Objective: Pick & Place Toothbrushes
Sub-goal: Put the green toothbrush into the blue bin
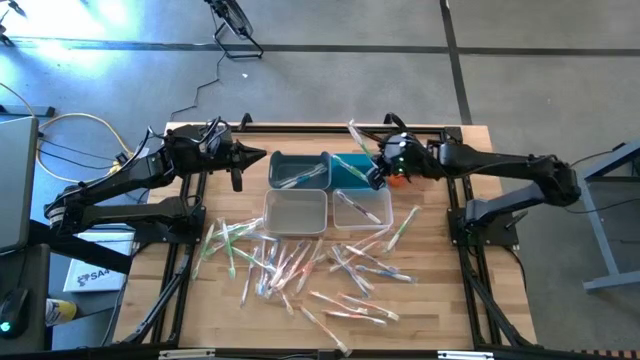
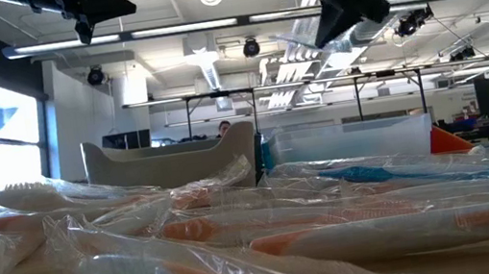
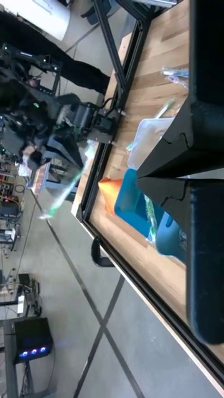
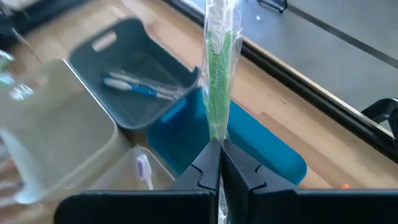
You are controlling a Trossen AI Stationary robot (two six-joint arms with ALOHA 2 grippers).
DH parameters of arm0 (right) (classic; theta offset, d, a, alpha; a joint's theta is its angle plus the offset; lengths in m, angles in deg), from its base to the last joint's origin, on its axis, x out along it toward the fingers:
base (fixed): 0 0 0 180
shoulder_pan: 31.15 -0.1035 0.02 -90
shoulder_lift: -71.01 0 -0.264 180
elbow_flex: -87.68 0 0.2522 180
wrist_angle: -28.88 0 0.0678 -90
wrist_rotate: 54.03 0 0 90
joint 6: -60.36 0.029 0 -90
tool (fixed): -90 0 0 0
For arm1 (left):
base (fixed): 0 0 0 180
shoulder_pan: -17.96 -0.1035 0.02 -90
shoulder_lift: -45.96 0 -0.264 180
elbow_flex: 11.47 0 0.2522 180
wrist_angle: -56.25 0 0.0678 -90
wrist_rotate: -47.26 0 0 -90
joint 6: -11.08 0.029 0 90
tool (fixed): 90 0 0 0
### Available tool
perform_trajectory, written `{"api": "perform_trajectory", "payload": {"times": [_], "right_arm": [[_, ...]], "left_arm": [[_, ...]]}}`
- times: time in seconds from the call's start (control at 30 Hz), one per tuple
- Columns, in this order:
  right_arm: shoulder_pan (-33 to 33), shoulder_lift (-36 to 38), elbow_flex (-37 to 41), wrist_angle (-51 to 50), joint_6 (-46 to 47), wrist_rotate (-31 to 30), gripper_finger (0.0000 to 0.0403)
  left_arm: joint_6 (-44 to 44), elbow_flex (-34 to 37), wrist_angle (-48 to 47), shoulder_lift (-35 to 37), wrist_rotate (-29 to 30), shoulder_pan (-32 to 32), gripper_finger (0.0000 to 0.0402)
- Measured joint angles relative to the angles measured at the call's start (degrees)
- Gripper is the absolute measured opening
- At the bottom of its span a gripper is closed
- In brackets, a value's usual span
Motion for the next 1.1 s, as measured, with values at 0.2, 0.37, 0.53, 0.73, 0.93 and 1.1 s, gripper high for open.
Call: {"api": "perform_trajectory", "payload": {"times": [0.2, 0.37, 0.53, 0.73, 0.93, 1.1], "right_arm": [[2.86, -4.5, 0.0, 0.24, -5.89, 4.21, 0.0003], [4.86, -7.53, 0.0, 0.47, -10.28, 7.4, 0.0003], [6.14, -10.04, 0.0, 1.83, -14.92, 8.75, 0.0003], [7.43, -12.92, 0.0, 3.89, -19.62, 8.97, 0.0003], [8.39, -15.88, 0.0, 4.13, -23.21, 10.31, 0.0003], [8.82, -18.11, 0.0, 4.07, -23.77, 11.69, 0.0003]], "left_arm": [[-1.24, 0.0, -0.02, 0.0, -0.02, -0.02, 0.0], [-1.24, 0.0, -0.04, 0.0, -0.02, -0.02, 0.0], [-1.24, 0.0, -0.04, 0.0, -0.02, -0.02, 0.0], [-1.25, 0.0, -0.05, 0.0, -0.01, -0.02, 0.0], [-1.26, 0.0, -0.07, -0.02, 0.0, -0.02, 0.0], [-1.26, 0.0, -0.09, -0.01, 0.0, -0.01, 0.0]]}}
